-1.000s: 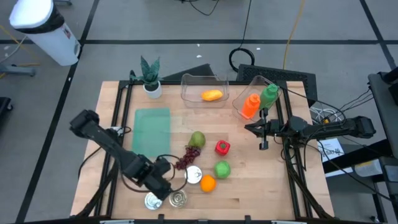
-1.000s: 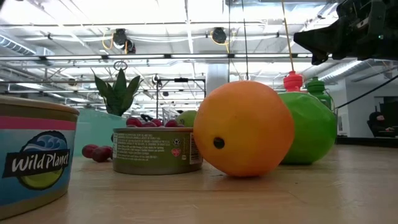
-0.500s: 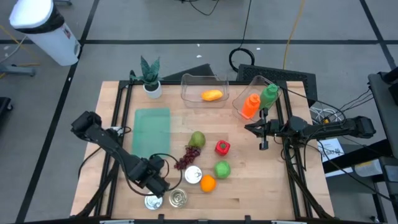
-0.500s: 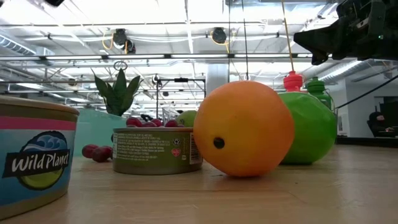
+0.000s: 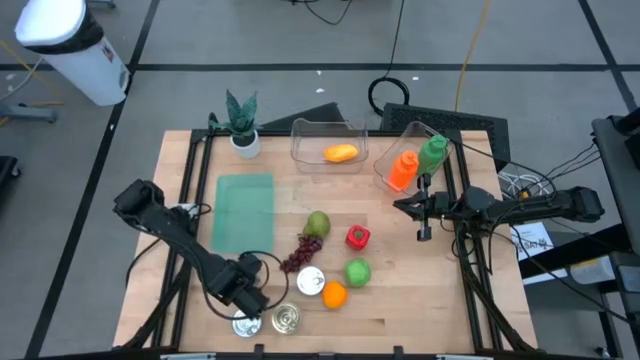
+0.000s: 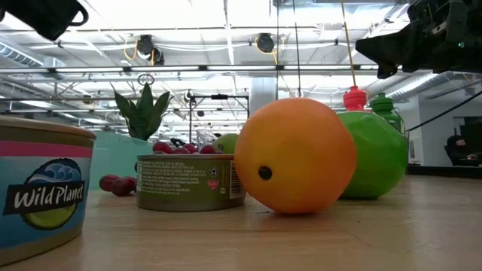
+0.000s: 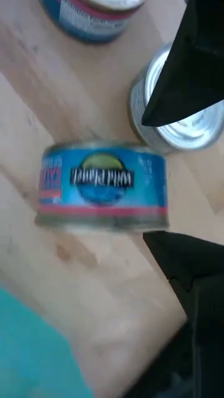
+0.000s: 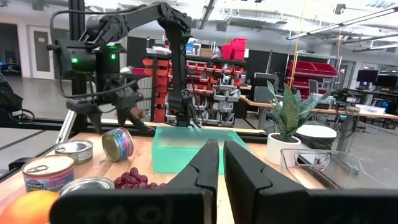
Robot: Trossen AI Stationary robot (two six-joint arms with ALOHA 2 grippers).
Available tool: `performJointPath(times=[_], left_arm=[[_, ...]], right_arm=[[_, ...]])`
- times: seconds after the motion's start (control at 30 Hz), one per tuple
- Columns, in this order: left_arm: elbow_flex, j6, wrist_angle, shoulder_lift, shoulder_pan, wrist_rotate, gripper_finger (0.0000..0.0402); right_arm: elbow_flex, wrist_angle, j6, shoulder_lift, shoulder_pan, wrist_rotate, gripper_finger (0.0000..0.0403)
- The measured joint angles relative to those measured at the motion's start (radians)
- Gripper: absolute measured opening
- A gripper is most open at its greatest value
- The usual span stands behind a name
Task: Pick & Place Food Item
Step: Put the blue pink tuna can into the green bin
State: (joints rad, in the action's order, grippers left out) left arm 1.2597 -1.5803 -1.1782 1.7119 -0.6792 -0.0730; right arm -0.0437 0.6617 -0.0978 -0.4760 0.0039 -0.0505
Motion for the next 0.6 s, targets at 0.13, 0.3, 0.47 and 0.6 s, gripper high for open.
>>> performJointPath(times=[0.13,0.3,0.47,0.6], left_arm=[[-0.052,0.013,0.097,0.000,-0.004,0.019,0.0294],[-0.097,0.003,0.127,0.000,-0.003,0.043,0.0298],[-0.109,-0.011,0.136,0.000,-0.003,0.046,0.0298],[-0.109,-0.026,0.136,0.000,-0.003,0.046,0.0282]], right_arm=[[0.000,0.000,0.000,0.000,0.000,0.000,0.0013],[0.000,0.000,0.000,0.000,0.000,0.000,0.0013],[0.000,0.000,0.000,0.000,0.000,0.000,0.0014],[0.000,0.000,0.000,0.000,0.000,0.000,0.0013]])
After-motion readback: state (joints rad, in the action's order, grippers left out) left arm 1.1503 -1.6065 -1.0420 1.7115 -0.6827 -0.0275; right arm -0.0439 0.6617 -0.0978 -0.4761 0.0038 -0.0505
